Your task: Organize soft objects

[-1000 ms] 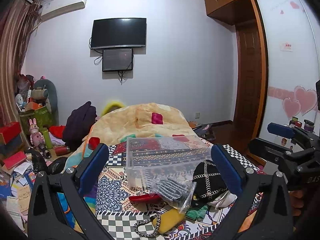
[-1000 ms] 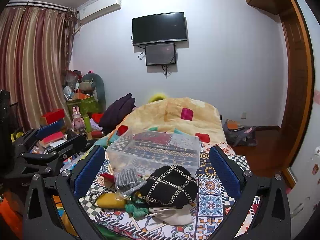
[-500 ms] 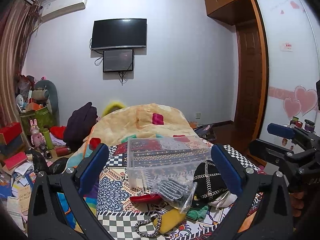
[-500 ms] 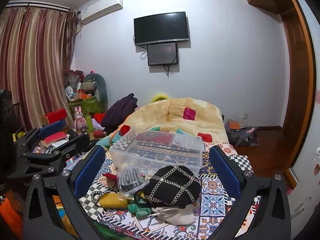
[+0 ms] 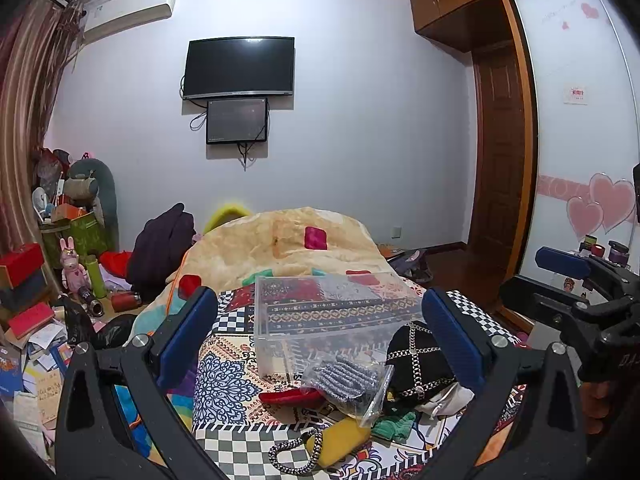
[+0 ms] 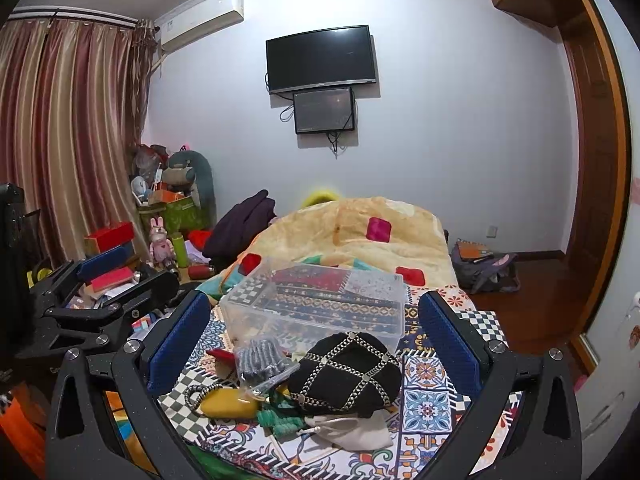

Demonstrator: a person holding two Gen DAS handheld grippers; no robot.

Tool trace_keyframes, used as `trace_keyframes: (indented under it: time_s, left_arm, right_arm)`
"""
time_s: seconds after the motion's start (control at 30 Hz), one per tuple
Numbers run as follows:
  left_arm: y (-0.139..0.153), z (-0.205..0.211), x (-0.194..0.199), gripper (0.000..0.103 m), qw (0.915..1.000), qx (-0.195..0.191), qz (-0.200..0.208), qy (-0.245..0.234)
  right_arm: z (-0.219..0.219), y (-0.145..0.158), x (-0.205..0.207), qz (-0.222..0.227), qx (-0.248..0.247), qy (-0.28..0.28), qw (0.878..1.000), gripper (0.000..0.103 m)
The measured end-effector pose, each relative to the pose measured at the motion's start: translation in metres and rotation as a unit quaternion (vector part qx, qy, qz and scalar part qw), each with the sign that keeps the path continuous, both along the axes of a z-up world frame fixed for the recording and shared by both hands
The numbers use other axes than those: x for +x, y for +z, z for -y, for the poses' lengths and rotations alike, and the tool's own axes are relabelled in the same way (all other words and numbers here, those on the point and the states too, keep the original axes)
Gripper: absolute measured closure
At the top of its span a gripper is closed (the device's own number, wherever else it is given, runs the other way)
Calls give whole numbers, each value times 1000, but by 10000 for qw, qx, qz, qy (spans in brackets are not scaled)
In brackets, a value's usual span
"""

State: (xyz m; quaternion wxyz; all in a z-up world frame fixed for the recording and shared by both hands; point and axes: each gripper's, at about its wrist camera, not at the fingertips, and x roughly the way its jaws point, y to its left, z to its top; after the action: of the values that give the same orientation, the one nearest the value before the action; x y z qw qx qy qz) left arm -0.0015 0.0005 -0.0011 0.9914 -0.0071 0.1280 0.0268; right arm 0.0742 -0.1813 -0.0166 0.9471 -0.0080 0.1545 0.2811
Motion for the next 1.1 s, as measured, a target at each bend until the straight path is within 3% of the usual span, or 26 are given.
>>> trace_keyframes:
  time_s: [0.77, 0.93, 1.1]
  left_arm:
    - [1, 0, 1, 0, 10000, 2, -42, -60]
    - [-8, 0, 10, 0, 9990, 2, -376, -227]
    - [-30, -5, 32, 0, 9949, -158, -964, -258]
  right_arm:
    - [2, 1, 2, -135, 127, 120, 9998, 0]
    - [5, -11, 13, -505, 51, 236, 9984, 0]
    - [5, -37, 34, -1056, -252, 145, 9940, 0]
